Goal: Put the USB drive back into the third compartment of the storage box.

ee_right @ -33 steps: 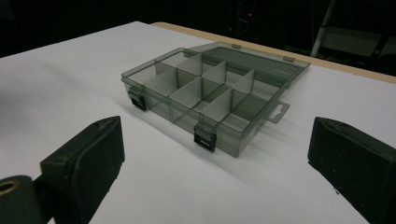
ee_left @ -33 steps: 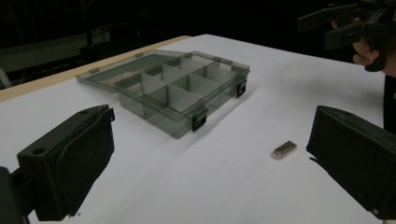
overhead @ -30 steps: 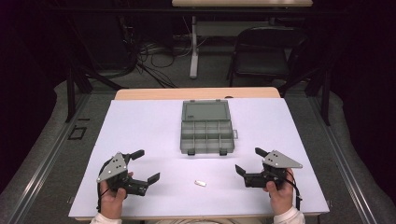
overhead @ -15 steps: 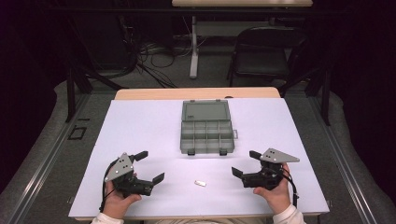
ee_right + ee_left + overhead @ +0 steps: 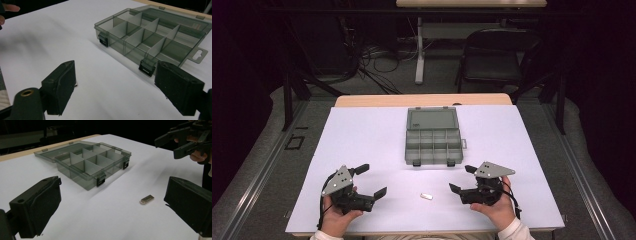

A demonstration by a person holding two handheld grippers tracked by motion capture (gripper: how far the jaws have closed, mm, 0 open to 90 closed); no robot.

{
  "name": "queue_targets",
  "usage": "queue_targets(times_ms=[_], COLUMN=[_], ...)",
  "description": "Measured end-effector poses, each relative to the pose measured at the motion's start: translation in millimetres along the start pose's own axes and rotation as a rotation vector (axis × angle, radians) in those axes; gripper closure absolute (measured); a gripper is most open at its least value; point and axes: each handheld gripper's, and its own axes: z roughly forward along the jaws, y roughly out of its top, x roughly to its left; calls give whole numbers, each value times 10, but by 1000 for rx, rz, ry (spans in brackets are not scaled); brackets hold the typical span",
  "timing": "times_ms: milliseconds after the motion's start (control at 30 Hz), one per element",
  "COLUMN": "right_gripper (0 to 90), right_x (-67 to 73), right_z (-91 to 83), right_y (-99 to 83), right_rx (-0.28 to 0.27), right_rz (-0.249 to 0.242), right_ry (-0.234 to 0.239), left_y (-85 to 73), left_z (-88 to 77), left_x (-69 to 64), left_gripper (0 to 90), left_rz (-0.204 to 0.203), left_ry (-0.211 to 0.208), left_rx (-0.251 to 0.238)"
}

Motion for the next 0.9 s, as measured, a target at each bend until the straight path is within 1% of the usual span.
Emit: queue_targets(times_ms=[100,133,200,233,367,433,633,667,767,833,900], right_gripper=[192,204,211,230,245,273,350,355,398,410,431], right_x=[33,63,76,104,135,171,215,226,246,252,253], right_z=[21,48,58,87,125,158,235,255,299,332,370], right_y=[22,60,71,108,154,193,260,277,311,330,346], right_rx=[-2,16,16,17,22,19,29,32,37,39,54], right_rz=[-11,-42,-46,-63,-76,-91,-120,-132,-147,-148,-144], right_ry=[6,14,17,29,45,53,91,96,110,120,137], left_y=[-1,-2,-3,-6,-9,-13,-16,-16,-21,-21,-22], left_z=[-6,-13,-18,-24,-37,-53,-64,-64,-64,-65,-66], left_x=[-11,-17,-19,-24,-34,-33,-45,-45,-40,-41,-41], left_gripper=[6,6,6,6,6,6,7,7,7,7,7], left_rz=[-2,1,3,4,-4,-10,-13,-12,-15,-15,-13], left_ry=[-2,-4,-4,-4,2,-4,12,17,15,15,15], left_rx=[-1,4,8,10,7,4,0,5,11,10,13])
